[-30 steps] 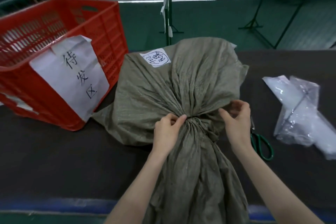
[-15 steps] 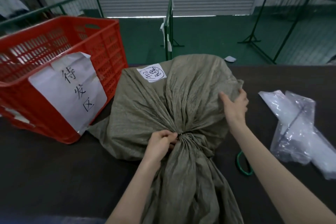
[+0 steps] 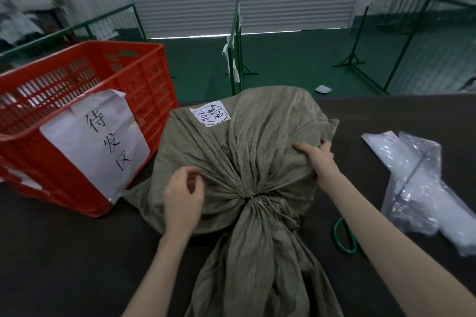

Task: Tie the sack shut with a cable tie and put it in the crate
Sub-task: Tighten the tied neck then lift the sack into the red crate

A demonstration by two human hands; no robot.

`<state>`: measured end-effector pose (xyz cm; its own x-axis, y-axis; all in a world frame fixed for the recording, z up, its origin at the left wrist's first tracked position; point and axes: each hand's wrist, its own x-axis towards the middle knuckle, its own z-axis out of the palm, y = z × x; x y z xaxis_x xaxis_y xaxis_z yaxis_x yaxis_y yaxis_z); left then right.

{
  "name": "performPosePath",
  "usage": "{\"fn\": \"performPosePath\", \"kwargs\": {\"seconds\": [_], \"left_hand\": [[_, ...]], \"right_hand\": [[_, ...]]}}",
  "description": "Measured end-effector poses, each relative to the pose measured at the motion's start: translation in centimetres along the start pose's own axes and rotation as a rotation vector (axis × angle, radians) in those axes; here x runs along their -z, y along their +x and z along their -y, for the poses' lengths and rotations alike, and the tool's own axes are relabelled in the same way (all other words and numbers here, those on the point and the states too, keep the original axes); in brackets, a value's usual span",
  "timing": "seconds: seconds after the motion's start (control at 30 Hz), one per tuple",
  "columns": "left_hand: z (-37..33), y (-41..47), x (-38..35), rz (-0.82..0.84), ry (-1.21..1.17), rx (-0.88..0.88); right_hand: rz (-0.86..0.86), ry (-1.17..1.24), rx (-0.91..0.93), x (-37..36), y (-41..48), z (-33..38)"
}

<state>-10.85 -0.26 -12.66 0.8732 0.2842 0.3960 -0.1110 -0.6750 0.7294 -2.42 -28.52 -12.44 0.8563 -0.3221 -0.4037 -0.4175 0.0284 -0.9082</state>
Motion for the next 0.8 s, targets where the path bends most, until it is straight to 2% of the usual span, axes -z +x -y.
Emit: {"fn": "performPosePath", "kwargs": {"seconds": [0.07,0.17,0.23,0.3,0.4,0.47,0.6,0.8], "left_hand": [[1.6,1.8,0.9,-0.043,0.140,-0.031],[3.5,4.2,2.1,0.002,0.308,0.120],[5.0,5.2,2.5,0.082,0.328,0.220],[6.5,5.6,2.9,0.184,0.219,0.352],[7.7,5.1,3.1,0.263,-0.261,0.722],[7.3,4.6,3.0,0.348,-0.525,0.887],[6.6,3.9,3.3,0.423,-0.660,0.935],[6.0,3.2,3.7,0.453,-0.551,0.928]], "right_hand": [[-0.051,-0.074,0.062,0.1,0.5,0.6],[-0.030,-0.028,0.083,0.3,1.0,1.9],[0.023,0.024,0.030,0.4,1.0,1.9],[0.132,0.140,-0.063,0.4,1.3,1.0],[0.254,0.306,-0.100,0.3,0.8,-0.2],[0.279,0.336,-0.087,0.3,0.4,-0.8],[0.316,0.385,-0.098,0.8,-0.2,-2.2],[0.339,0.401,-0.114,1.2,-1.3,-3.0]]}}
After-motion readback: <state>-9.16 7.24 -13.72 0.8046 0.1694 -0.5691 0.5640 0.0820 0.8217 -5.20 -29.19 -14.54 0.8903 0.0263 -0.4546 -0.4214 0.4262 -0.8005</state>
